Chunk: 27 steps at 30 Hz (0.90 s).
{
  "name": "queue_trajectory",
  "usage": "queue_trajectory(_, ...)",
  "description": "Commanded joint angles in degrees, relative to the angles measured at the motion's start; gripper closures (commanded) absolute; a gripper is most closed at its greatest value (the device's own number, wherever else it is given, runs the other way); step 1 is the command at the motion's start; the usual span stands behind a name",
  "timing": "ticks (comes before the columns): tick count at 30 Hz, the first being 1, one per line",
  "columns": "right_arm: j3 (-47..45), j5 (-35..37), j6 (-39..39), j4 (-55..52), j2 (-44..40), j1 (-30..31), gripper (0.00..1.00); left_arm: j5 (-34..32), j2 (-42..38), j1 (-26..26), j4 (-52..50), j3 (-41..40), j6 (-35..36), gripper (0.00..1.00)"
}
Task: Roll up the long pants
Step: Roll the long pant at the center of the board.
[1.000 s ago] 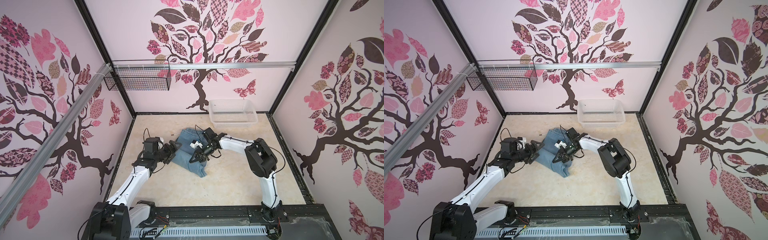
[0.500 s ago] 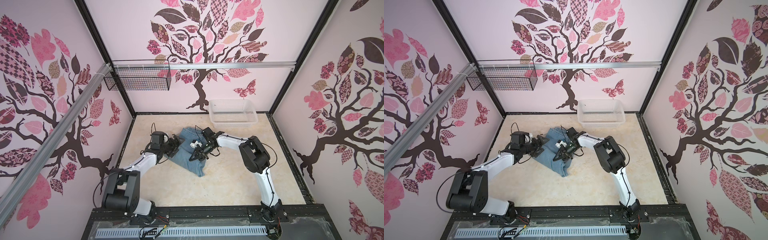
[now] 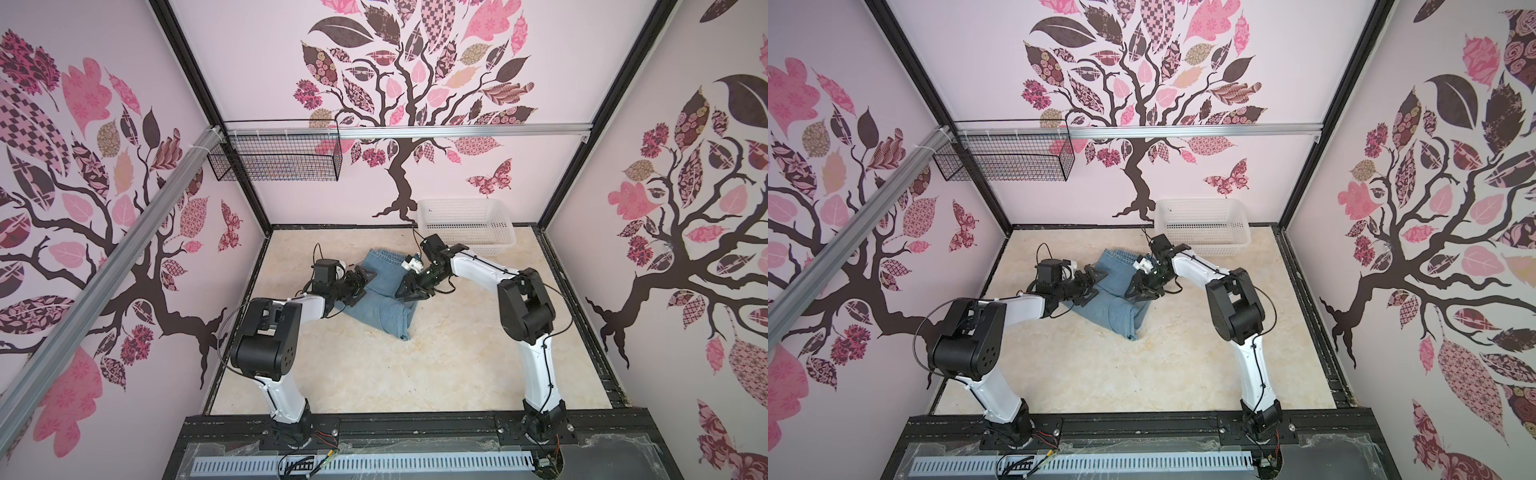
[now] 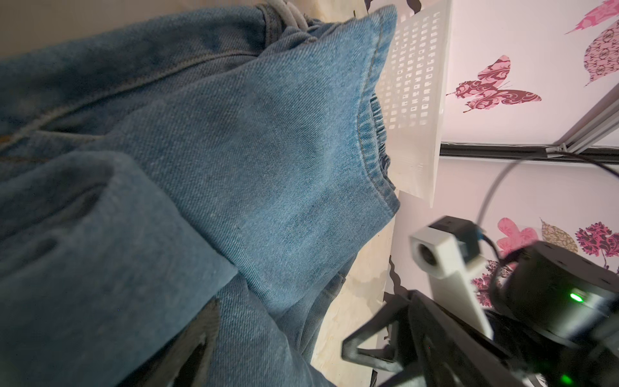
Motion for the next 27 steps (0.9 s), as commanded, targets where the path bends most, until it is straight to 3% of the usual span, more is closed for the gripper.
queue_trajectory(1, -1.4, 21.0, -3.0, -3.4, -10.7, 6.7, 0.51, -2.4, 4.6, 0.3, -4.4, -1.9, 1.2, 0.09)
queue_trajectory(4, -2.5, 26.9, -2.7, -2.8, -13.3, 12.3, 0.61, -2.4, 5.2, 0.3, -4.6, -2.1, 1.5, 0.09)
queue_trajectory(8, -8.6, 19.5, 2.3, 6.9, -12.1, 12.8, 0.78, -2.4, 5.4, 0.5, -5.1, -2.0, 1.6, 0.09)
queue_trajectory(13, -18.4, 11.9, 8.8, 21.4, -5.6, 10.4, 0.88, -2.1, 4.9, 0.8, -6.2, -1.7, 1.8, 0.09)
queue_trajectory(16, -26.0, 7.1, 14.2, 30.9, -2.9, 6.5, 0.89, -1.8, 3.8, 1.7, -7.0, -1.9, 2.1, 0.09)
queue_trajectory(22, -32.8, 6.4, 11.9, 29.5, -1.7, 3.2, 0.86, 0.1, 0.5, 5.1, -11.7, 0.4, 2.9, 0.09)
queue_trajectory(27, -36.5, 5.5, 11.1, 29.6, -2.6, 2.0, 0.81, -0.2, -0.8, 7.4, -19.5, 7.4, 6.8, 0.09)
